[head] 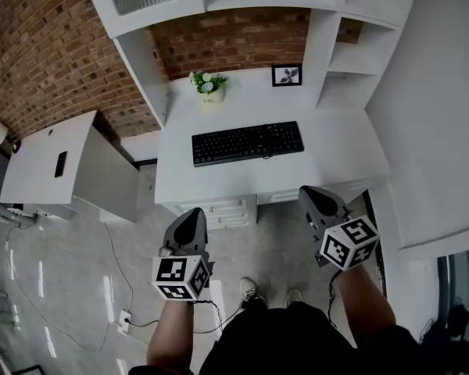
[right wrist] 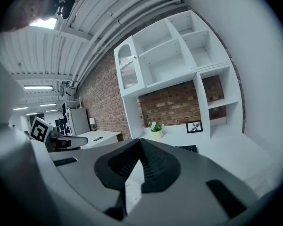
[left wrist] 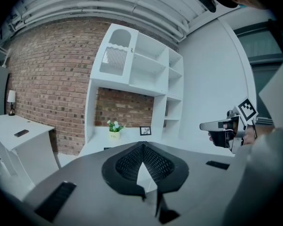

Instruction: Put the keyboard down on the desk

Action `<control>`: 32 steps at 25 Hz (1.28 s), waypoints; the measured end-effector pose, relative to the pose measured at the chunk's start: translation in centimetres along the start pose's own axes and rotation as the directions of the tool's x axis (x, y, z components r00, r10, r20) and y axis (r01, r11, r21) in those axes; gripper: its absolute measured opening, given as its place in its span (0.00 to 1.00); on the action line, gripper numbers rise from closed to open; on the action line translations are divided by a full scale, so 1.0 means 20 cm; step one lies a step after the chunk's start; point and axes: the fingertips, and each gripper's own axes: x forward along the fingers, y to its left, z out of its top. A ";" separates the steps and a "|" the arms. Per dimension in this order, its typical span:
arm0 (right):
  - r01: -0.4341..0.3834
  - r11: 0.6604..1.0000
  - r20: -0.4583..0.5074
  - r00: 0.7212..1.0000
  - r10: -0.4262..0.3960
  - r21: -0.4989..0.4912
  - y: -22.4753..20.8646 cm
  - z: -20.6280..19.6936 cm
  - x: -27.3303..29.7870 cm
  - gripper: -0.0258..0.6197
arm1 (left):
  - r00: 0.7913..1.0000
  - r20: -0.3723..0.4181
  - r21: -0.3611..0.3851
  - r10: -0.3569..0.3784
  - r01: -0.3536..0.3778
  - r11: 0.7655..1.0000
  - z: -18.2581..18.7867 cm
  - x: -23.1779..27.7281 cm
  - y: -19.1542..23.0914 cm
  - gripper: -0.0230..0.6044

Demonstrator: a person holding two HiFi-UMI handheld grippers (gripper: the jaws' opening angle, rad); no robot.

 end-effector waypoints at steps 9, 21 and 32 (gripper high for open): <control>-0.087 0.996 -0.008 0.996 0.087 -0.006 -0.05 -0.03 -0.28 0.07 | 0.999 -0.022 -0.025 0.045 -0.045 0.999 -0.04 -0.16 -0.35 0.07; -0.172 0.985 0.014 0.985 0.173 -0.015 -0.13 -0.04 -0.61 0.07 | 0.996 0.000 -0.040 0.094 -0.094 0.995 -0.08 -0.34 -0.74 0.07; -0.199 0.980 0.017 0.980 0.200 -0.025 -0.13 -0.05 -0.77 0.07 | 0.993 0.032 -0.038 0.114 -0.113 0.993 -0.10 -0.44 -0.88 0.07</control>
